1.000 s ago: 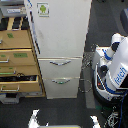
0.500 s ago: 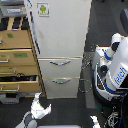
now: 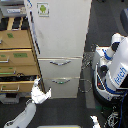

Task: Opening the fridge

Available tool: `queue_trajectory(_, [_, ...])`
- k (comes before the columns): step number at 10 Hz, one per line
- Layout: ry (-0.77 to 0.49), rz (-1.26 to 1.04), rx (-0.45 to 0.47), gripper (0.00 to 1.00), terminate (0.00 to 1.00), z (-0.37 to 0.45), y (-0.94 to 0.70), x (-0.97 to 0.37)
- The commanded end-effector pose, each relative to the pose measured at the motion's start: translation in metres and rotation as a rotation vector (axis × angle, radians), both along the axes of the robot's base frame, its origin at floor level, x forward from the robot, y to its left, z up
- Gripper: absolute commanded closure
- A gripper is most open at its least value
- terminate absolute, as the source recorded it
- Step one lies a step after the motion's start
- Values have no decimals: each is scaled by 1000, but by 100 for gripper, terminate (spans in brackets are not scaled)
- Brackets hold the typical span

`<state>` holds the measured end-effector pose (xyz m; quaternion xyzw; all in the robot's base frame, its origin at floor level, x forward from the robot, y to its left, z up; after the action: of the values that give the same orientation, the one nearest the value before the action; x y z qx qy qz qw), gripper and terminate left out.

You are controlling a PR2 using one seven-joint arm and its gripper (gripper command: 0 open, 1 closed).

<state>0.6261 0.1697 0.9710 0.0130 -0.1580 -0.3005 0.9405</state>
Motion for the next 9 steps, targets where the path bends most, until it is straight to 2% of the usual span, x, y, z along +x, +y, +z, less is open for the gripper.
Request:
queue_trajectory(1, [52, 365, 23, 0, 0, 109, 52, 150])
queue_trajectory(3, [110, 419, -71, 0, 0, 119, 62, 177])
queue_trajectory(5, [130, 490, -118, 0, 0, 127, 72, 201])
queue_trajectory(9, [122, 501, -74, 0, 0, 131, 70, 228])
